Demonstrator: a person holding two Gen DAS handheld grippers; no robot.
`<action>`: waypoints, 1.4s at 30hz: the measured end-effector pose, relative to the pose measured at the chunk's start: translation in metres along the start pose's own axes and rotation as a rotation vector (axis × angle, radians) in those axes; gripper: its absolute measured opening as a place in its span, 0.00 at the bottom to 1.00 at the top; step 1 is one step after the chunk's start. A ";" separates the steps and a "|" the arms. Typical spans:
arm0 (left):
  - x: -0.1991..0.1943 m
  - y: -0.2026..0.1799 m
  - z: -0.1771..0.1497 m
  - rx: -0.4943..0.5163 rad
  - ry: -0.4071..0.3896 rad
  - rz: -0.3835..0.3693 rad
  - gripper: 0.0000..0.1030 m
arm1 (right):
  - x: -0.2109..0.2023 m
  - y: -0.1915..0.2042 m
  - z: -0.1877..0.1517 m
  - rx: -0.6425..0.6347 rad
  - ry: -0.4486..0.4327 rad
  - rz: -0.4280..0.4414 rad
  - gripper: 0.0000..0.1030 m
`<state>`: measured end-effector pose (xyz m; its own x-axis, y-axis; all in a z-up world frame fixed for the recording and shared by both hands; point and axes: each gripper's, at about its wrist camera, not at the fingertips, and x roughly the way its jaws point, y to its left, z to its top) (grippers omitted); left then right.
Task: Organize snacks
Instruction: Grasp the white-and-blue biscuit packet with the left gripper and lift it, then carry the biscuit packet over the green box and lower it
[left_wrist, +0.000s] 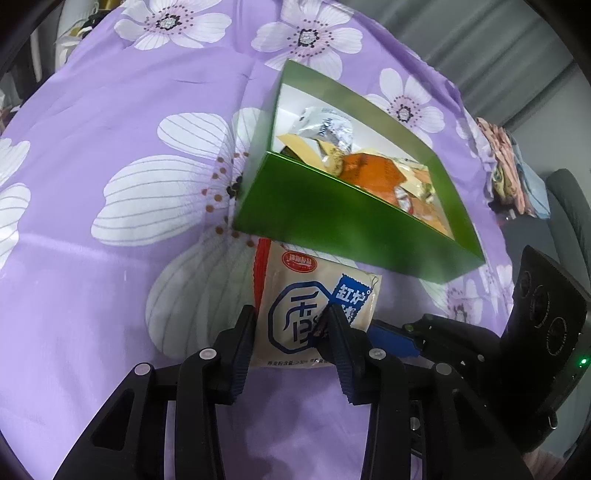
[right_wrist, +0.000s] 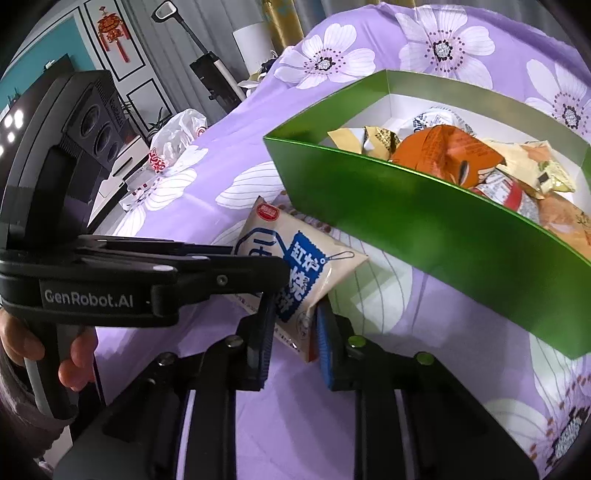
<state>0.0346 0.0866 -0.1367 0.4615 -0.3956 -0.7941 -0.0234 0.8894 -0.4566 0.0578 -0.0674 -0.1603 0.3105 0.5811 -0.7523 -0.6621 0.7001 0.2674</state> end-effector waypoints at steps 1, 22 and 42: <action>-0.002 -0.003 -0.001 0.006 -0.002 0.003 0.38 | -0.003 0.001 -0.002 -0.002 -0.005 -0.003 0.21; -0.038 -0.101 -0.016 0.220 -0.082 0.003 0.38 | -0.099 -0.006 -0.026 0.022 -0.164 -0.076 0.20; -0.040 -0.142 0.015 0.297 -0.131 -0.025 0.38 | -0.132 -0.030 -0.011 0.031 -0.265 -0.125 0.20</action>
<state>0.0332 -0.0207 -0.0339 0.5690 -0.4021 -0.7173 0.2402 0.9155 -0.3227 0.0290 -0.1694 -0.0750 0.5583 0.5751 -0.5980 -0.5876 0.7829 0.2043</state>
